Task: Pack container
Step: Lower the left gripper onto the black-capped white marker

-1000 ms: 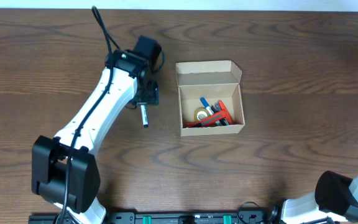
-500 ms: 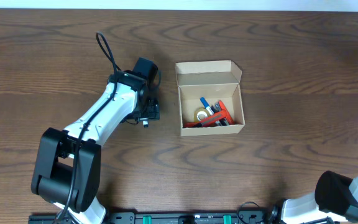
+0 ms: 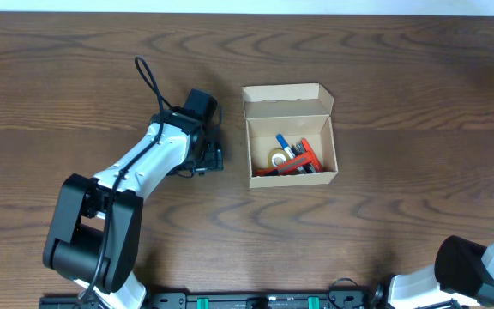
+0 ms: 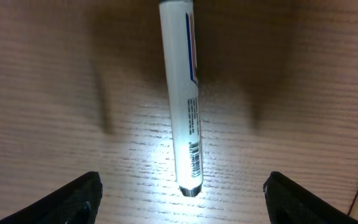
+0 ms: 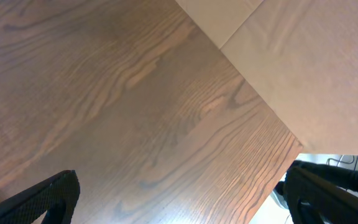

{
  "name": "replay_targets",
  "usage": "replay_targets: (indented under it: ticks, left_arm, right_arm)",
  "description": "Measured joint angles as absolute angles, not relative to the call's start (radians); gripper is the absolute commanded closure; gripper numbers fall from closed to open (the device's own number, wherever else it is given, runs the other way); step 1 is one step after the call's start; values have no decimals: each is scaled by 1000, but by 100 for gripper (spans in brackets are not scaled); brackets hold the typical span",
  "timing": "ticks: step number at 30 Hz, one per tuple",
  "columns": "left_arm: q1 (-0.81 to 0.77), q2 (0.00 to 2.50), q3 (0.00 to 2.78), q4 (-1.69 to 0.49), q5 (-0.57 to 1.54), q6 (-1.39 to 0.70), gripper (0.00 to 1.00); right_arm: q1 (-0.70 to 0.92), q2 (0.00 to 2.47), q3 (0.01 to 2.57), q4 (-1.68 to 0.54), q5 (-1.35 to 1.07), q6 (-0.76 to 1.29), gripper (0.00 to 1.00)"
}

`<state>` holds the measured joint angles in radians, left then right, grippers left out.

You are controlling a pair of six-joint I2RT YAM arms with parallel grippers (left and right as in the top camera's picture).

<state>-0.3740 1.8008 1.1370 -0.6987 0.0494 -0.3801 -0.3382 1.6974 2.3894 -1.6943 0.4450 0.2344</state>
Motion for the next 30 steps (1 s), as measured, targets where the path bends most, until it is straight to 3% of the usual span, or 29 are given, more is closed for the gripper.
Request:
replay_targets:
  ticks: [30]
  left_arm:
    - [-316,1819,1136,-571,38,-295,20]
  right_arm:
    - [-338,1697,2389,-1694,445,234,1]
